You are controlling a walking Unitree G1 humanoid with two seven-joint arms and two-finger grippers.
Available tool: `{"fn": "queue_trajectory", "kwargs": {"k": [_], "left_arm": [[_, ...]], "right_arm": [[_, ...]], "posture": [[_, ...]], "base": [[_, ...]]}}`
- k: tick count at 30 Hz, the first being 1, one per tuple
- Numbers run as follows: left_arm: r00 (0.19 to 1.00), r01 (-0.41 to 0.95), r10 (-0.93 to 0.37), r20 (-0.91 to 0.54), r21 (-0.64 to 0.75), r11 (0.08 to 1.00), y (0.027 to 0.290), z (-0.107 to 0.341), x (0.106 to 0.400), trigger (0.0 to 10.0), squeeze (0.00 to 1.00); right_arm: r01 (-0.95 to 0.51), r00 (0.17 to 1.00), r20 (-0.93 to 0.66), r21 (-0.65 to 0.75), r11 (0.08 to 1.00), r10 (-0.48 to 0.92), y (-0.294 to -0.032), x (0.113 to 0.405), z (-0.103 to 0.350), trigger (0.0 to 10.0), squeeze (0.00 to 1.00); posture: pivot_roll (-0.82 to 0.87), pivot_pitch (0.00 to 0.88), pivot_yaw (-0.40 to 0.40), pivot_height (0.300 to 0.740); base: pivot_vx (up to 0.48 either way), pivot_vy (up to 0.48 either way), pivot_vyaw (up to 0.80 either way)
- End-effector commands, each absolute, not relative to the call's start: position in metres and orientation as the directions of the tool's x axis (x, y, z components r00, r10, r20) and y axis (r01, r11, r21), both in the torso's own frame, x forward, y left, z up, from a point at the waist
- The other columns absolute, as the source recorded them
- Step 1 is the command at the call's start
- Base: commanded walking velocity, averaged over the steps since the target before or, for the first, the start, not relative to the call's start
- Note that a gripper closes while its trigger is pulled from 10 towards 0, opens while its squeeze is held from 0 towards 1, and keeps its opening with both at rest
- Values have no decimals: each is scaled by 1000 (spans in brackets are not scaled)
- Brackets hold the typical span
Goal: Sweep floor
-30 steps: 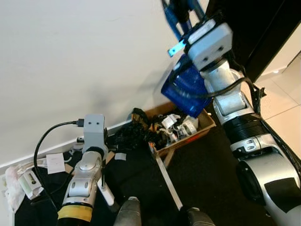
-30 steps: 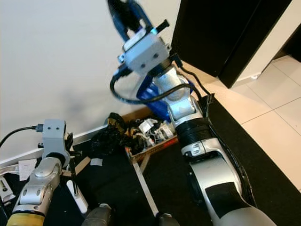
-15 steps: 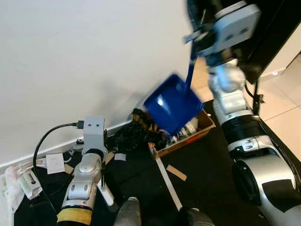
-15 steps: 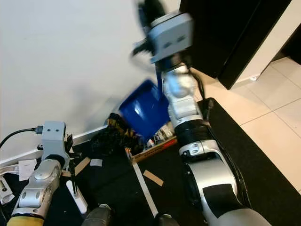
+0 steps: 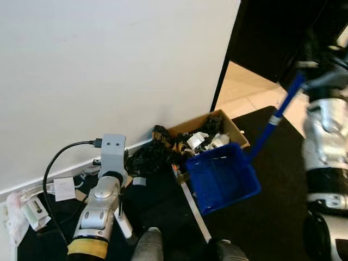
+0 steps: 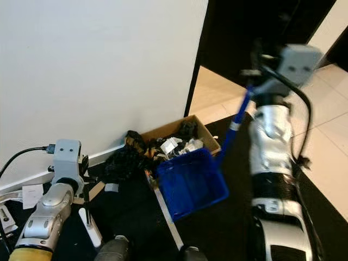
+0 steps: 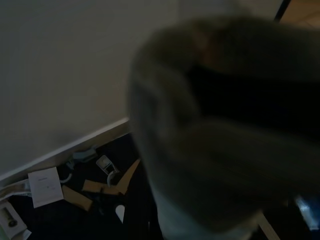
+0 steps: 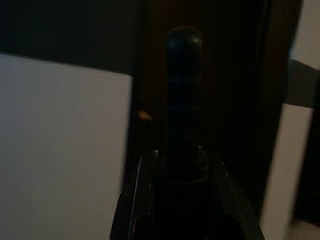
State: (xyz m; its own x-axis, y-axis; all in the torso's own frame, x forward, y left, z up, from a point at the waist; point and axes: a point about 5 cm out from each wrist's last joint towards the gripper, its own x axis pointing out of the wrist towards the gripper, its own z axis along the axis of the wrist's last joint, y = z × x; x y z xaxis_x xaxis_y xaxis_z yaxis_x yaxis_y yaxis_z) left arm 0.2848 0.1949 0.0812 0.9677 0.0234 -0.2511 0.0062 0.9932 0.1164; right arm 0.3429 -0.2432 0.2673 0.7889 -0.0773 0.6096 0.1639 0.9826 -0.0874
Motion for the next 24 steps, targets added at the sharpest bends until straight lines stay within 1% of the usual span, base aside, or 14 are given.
{"fn": "queue_trajectory", "kwargs": {"k": [1,4,6,7,8,10,11,13,24], "left_arm": [[949,18,18,-315,111,994,193,67,279,10000,0],[948,21,16,-316,112,994,192,67,280,10000,0],[949,23,14,-315,112,993,192,68,280,10000,0],[949,23,14,-315,112,993,192,68,280,10000,0],[949,18,19,-314,113,993,193,68,280,10000,0],[949,18,19,-314,113,993,193,68,280,10000,0],[947,5,32,-319,117,993,197,66,277,10000,0],[945,0,38,-323,119,993,199,65,274,10000,0],[942,-11,54,-332,130,991,203,63,267,10000,0]], "right_arm": [[142,815,579,-181,973,-11,-243,342,263,10000,0],[126,836,549,-206,970,8,-243,344,257,10000,0],[102,878,477,-257,961,34,-241,350,240,10000,0],[102,878,477,-257,961,34,-241,350,240,10000,0],[103,888,457,-304,947,50,-239,353,234,10000,0],[103,888,457,-304,947,50,-239,353,234,10000,0],[87,910,407,-380,921,82,-235,357,221,10000,0],[71,922,376,-409,910,97,-233,360,213,10000,0],[27,919,361,-464,886,161,-219,367,203,10000,0]], "posture": [[233,153,7,740],[234,153,7,740],[246,156,0,740],[246,156,0,740],[249,158,-4,740],[249,158,-4,740],[256,162,-9,740],[262,165,-11,740],[289,181,-16,740]], "base": [[0,0,0],[0,0,0],[0,0,0],[0,0,0],[0,0,0],[0,0,0],[0,0,0],[0,0,0],[0,0,0]]}}
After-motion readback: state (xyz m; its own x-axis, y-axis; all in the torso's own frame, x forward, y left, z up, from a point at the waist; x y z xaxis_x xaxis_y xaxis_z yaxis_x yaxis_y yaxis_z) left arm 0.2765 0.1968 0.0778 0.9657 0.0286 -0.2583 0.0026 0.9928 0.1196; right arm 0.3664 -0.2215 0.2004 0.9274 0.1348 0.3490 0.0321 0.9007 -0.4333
